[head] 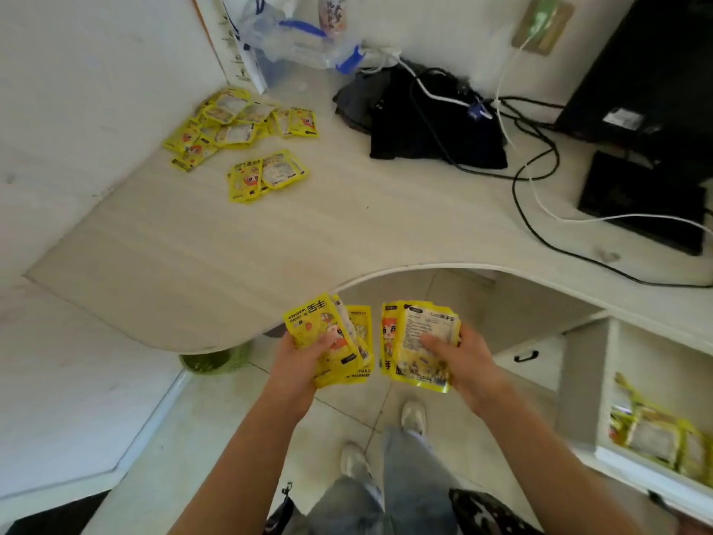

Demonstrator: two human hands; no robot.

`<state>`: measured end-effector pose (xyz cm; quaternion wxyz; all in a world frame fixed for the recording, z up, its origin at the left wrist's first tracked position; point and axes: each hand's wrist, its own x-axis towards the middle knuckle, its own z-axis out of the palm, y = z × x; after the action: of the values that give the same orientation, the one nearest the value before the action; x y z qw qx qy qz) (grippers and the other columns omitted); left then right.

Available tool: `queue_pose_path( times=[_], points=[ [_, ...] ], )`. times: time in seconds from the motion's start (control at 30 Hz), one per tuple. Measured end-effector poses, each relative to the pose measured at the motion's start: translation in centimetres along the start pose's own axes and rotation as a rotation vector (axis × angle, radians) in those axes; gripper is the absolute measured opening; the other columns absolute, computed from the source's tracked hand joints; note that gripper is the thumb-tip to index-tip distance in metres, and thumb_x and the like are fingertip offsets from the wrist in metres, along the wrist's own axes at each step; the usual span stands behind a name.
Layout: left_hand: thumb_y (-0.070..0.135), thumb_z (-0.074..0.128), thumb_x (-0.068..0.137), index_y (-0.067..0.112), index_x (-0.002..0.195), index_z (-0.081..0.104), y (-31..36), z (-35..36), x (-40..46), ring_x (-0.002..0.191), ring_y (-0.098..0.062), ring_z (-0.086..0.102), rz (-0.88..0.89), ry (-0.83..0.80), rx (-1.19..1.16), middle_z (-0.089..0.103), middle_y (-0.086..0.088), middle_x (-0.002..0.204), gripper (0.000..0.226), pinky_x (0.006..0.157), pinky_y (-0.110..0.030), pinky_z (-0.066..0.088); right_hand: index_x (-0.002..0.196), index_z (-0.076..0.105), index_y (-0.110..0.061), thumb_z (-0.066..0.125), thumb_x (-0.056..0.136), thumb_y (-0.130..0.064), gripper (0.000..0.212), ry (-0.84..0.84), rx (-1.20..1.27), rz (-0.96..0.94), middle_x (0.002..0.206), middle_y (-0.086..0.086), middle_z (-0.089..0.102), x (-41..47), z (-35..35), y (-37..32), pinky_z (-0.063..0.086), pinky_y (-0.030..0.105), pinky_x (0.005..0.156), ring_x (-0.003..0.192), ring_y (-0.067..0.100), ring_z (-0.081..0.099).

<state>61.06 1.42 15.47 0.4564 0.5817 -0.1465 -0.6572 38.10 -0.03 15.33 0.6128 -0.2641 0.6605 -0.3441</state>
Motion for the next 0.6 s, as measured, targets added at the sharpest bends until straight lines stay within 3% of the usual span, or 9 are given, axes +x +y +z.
queue_pose_path(
  times=[0.17, 0.3, 0.5, 0.6],
  points=[
    [0.003, 0.067, 0.084, 0.006, 0.114, 0.063, -3.6, 3.4, -2.3, 0.092, -0.033, 0.071, -0.036, -0.044, 0.096, 0.072, -0.017, 0.107, 0.031, 0.068, -0.047, 0.058, 0.109, 0.062, -0.01, 0.071, 0.082, -0.005, 0.028, 0.078, 0.064, 0.011, 0.102, 0.01, 0.074, -3.2, -5.6, 3.2, 0.056, 0.052, 0.086, 0.093, 0.028, 0.072],
    [0.004, 0.072, 0.081, 0.007, 0.112, 0.065, -7.2, 7.0, -3.7, 0.095, -0.036, 0.071, -0.069, -0.099, 0.183, 0.072, -0.018, 0.105, 0.033, 0.075, -0.057, 0.057, 0.109, 0.064, -0.008, 0.07, 0.083, -0.004, 0.027, 0.14, 0.124, 0.01, 0.102, 0.011, 0.074, -5.7, -10.9, 5.6, 0.056, 0.052, 0.086, 0.094, 0.029, 0.072],
    [0.002, 0.073, 0.079, 0.007, 0.109, 0.065, -14.0, 14.9, -7.6, 0.091, -0.035, 0.071, -0.108, -0.159, 0.28, 0.074, -0.017, 0.1, 0.031, 0.073, -0.056, 0.058, 0.108, 0.064, -0.011, 0.071, 0.082, -0.004, 0.028, 0.236, 0.24, 0.018, 0.102, 0.011, 0.074, -9.5, -21.5, 9.3, 0.055, 0.053, 0.087, 0.095, 0.03, 0.071],
    [0.003, 0.074, 0.077, 0.006, 0.112, 0.064, -18.3, 18.8, -9.6, 0.096, -0.039, 0.069, -0.131, -0.177, 0.315, 0.072, -0.021, 0.105, 0.036, 0.078, -0.062, 0.055, 0.109, 0.063, -0.01, 0.071, 0.082, -0.004, 0.029, 0.276, 0.27, 0.027, 0.103, 0.011, 0.074, -11.4, -27.4, 11.1, 0.056, 0.051, 0.086, 0.094, 0.029, 0.071]
  ],
)
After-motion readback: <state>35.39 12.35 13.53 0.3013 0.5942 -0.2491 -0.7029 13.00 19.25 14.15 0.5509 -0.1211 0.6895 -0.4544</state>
